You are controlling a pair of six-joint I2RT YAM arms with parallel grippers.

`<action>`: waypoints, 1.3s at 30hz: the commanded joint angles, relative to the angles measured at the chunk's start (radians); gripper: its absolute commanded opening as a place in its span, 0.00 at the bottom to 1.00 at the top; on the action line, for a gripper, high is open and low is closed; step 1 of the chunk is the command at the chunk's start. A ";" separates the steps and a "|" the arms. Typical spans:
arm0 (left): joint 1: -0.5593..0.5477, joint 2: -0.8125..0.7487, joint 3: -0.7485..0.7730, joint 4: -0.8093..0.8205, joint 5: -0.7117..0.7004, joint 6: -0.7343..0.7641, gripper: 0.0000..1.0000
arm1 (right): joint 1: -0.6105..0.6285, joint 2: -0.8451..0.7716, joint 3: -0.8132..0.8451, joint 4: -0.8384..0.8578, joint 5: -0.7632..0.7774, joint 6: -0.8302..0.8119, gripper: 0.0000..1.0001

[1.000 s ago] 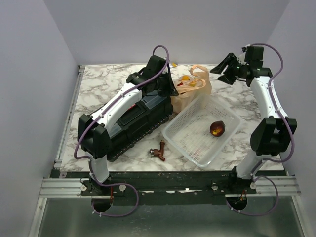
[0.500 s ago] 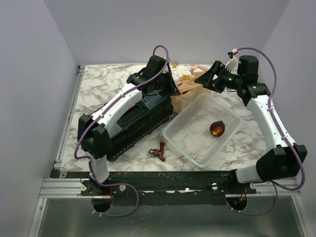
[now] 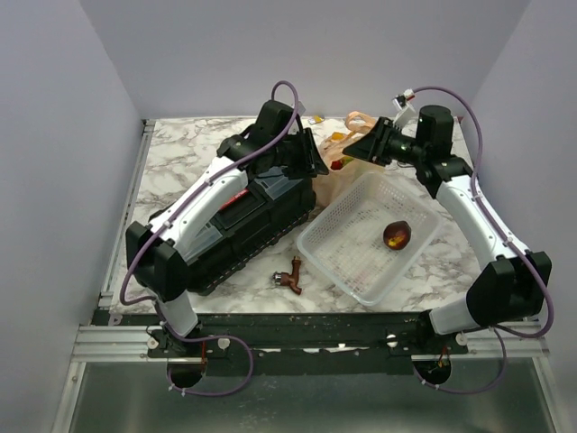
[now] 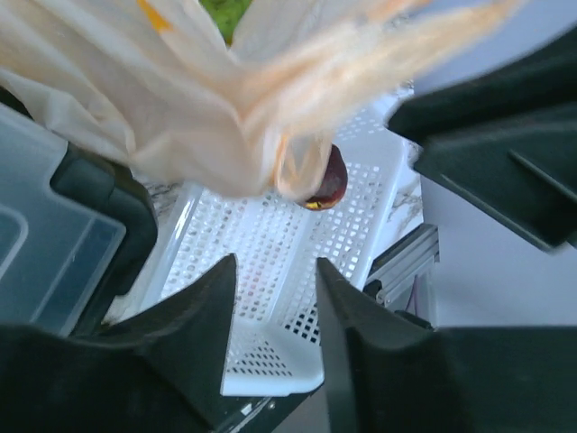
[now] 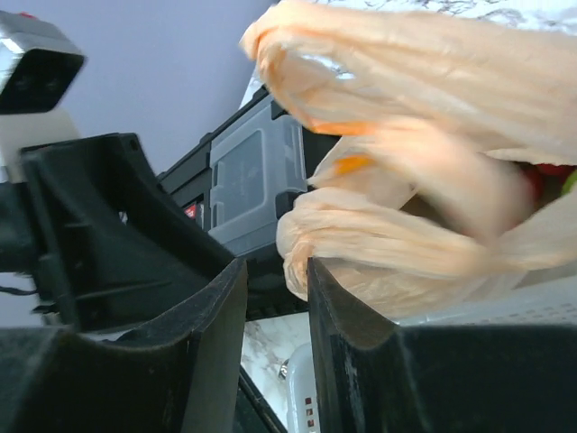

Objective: Take the fake fruits out of the plastic bag
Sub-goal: Untie the plastic bag at the center of the board, then adjust the plastic bag at the center of the board.

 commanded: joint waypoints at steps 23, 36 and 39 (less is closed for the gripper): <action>-0.016 -0.217 0.127 -0.204 -0.127 0.072 0.74 | -0.100 0.076 0.054 -0.022 0.239 0.043 0.67; -0.039 -0.149 0.235 -0.252 -0.115 0.101 0.66 | -0.099 0.124 0.137 0.011 0.212 -0.072 0.34; -0.038 -0.142 0.238 -0.264 -0.110 0.068 0.68 | -0.095 0.121 0.146 0.005 0.187 -0.080 0.15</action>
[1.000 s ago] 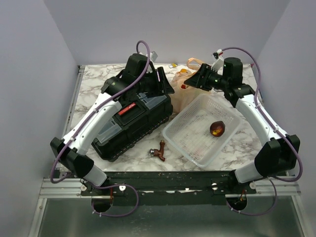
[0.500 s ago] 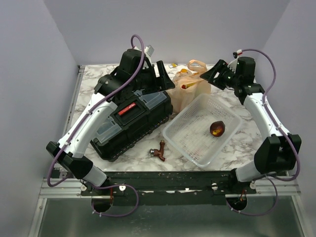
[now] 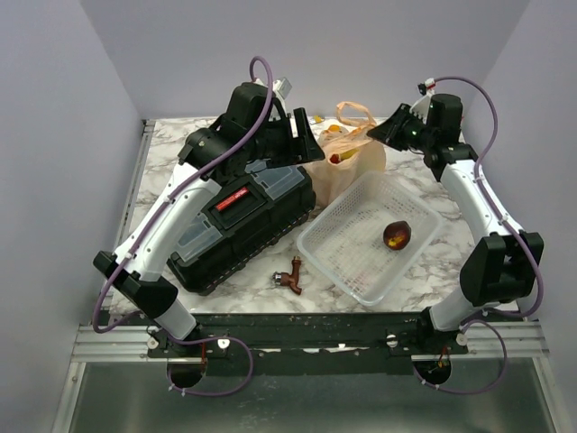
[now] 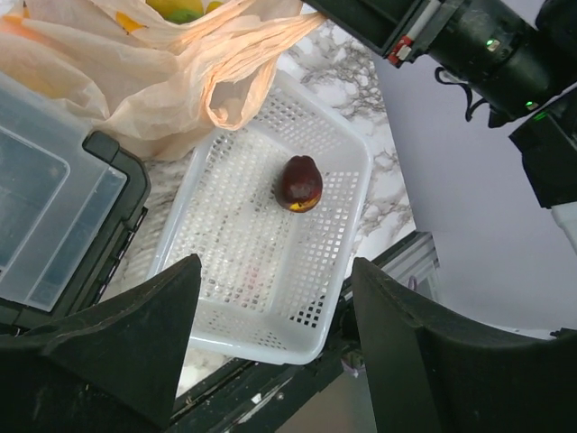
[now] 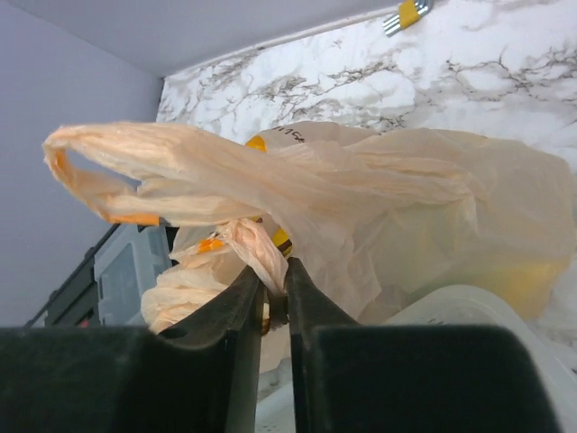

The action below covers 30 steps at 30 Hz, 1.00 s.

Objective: Take the fake fruits out of the plastic bag
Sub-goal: Adjust the plastic bag at the center of the board.

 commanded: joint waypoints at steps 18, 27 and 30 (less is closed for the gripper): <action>-0.132 0.063 0.110 -0.074 -0.286 0.110 0.73 | 0.141 -0.109 0.005 0.056 -0.360 0.296 0.10; -0.229 0.020 -0.139 0.269 -0.422 0.271 0.78 | 0.179 -0.082 0.057 -0.013 -0.323 0.402 0.08; -0.230 0.050 -0.123 0.284 -0.445 0.273 0.72 | 0.181 -0.087 0.053 -0.011 -0.315 0.430 0.08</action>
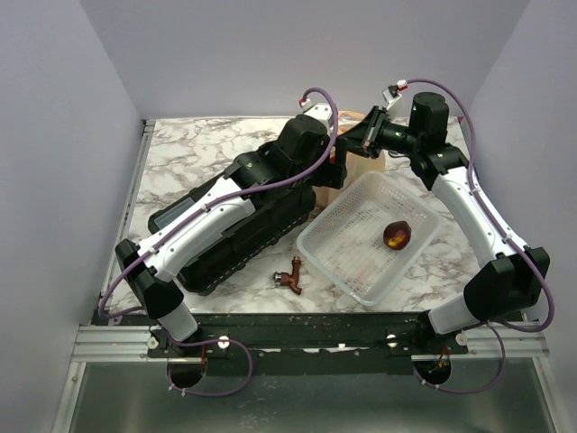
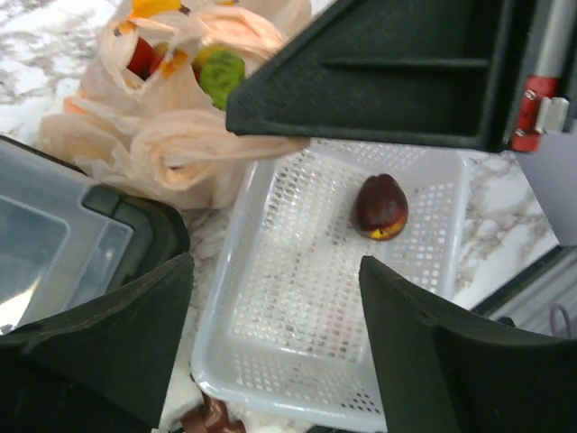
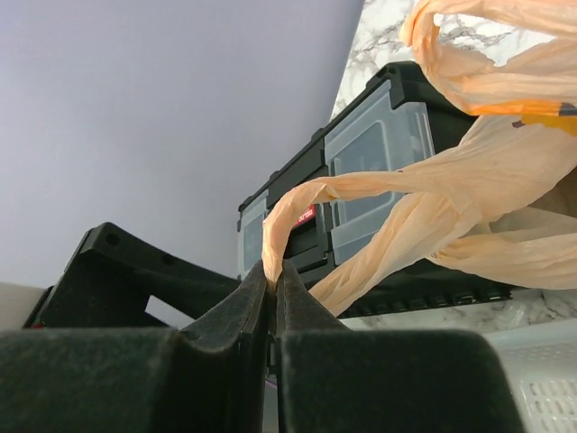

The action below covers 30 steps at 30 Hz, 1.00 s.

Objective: Take the fake fruits out of the plastic bag
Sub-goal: Adjust the plastic bag at the center of the board.

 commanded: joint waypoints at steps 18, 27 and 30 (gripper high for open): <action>0.064 0.138 0.118 0.084 -0.115 -0.038 0.43 | 0.032 0.010 0.067 -0.007 -0.033 0.181 0.10; 0.117 0.098 0.049 0.055 -0.012 -0.223 0.00 | 0.032 0.034 0.133 -0.144 0.076 0.037 0.29; 0.140 0.052 -0.034 0.082 0.040 -0.297 0.00 | 0.021 0.110 0.278 -0.309 0.129 -0.096 0.41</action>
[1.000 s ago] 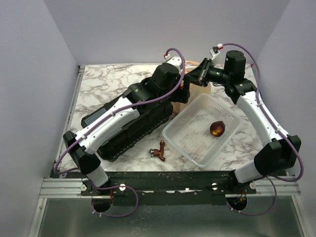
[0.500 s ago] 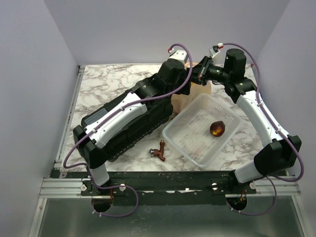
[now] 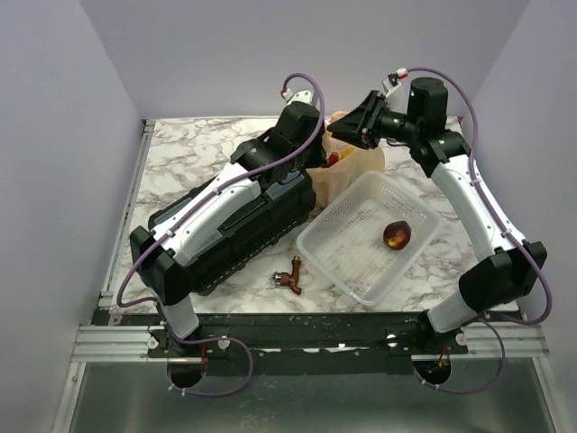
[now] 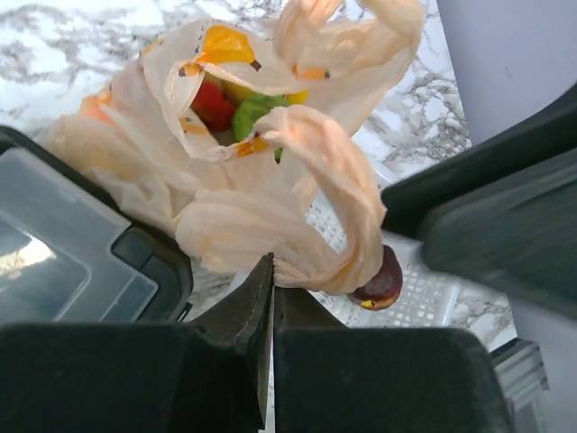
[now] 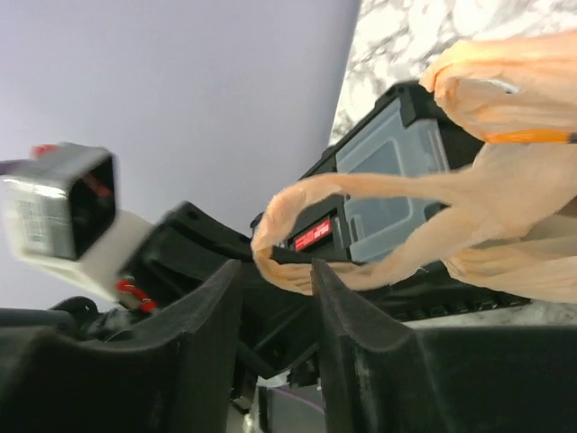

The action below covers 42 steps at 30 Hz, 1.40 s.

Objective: Take the fake fruits out of the plastic bag
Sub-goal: Adjust the plastic bag at the center of the board.

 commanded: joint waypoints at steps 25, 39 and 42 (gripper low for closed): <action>0.083 -0.128 -0.208 -0.009 0.304 -0.382 0.00 | -0.019 0.150 0.209 -0.075 0.219 -1.111 1.00; 0.092 -0.115 -0.176 -0.046 0.310 -0.386 0.00 | -0.017 0.220 0.244 -0.127 0.264 -1.254 0.98; 0.092 -0.115 -0.176 -0.055 0.304 -0.388 0.00 | -0.017 0.234 0.263 -0.079 0.309 -1.173 0.86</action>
